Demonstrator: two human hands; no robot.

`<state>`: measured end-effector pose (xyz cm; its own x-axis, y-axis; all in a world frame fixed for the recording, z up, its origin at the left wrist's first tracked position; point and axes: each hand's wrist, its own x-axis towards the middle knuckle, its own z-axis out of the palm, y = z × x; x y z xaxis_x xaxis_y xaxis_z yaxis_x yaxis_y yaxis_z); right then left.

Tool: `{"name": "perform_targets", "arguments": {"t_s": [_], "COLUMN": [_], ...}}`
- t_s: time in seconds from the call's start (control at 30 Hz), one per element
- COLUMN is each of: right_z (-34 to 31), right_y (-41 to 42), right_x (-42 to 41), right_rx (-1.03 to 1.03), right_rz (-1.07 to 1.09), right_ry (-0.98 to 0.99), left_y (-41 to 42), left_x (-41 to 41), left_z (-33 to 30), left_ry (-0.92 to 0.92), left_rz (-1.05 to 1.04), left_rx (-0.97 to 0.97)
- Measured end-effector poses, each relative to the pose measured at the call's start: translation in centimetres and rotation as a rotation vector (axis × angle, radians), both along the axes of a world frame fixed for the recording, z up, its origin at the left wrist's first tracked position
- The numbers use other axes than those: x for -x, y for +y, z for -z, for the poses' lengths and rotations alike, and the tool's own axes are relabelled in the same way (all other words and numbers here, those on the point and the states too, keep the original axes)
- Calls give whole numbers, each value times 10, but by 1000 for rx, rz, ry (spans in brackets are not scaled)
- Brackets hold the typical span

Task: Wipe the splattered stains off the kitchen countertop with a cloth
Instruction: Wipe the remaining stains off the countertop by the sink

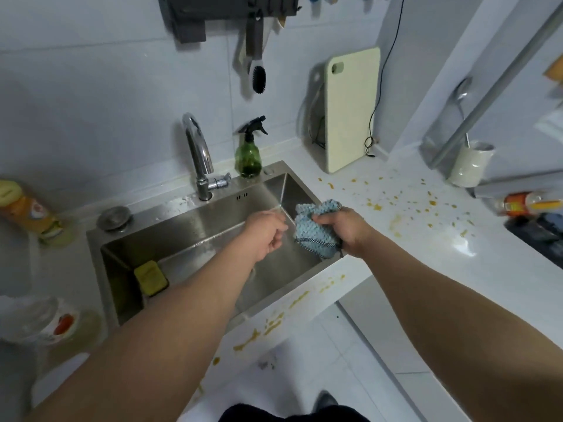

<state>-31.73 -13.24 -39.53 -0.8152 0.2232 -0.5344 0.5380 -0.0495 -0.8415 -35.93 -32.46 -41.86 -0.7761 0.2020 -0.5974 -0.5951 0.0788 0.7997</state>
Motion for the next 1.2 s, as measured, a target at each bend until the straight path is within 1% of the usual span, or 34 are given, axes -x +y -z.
{"name": "perform_targets", "arguments": {"t_s": [0.03,0.1,0.13,0.2,0.27,0.33,0.43,0.53,0.6,0.7,0.73,0.83,0.87,0.93,1.0,1.07,1.13,1.2], "right_z": [7,24,34,54,70,85,100,105,116,144,153,173,176,179,176,172,170,168], "right_y": [17,54,72,106,129,150,170,184,187,175,166,133,125,122,139,168,201,228], "right_x": [-3,-17,-26,-47,-66,-76,-78,-68,-57,-47,-49,-63,-68,-76,-79,-75,-70,-63], "right_rx": [-174,-531,-607,-621,-607,-600,-639,-850,-935,-1039,-1097,-1189,-1216,-1257,-1270,-1343,-1382,-1343], "right_rz": [26,18,22,46,50,37,71,68,-24,-335,-392,-393,-428,-567,-686,-714,-632,-517], "right_ry": [-28,-126,-176,-262,-344,-367,-295,-193,-153,-177,-165,-88,-37,70,111,57,-71,-205], "left_y": [2,8,11,21,27,40,55,67,70,72,73,79,82,94,106,116,118,117], "left_x": [-2,-9,-13,-24,-34,-44,-63,-80,-89,-97,-100,-105,-106,-108,-108,-104,-98,-94], "left_z": [5,19,26,37,44,55,70,84,94,109,113,118,118,118,117,119,123,128], "left_ry": [-3,61,108,174,155,131,138,102,109,109,104,99,104,108,69,7,-35,-50], "left_rz": [7,81,141,221,237,269,305,300,326,364,382,394,394,412,461,532,599,622], "left_rx": [74,250,341,476,515,558,643,665,709,797,817,878,898,947,978,962,975,1000]}}
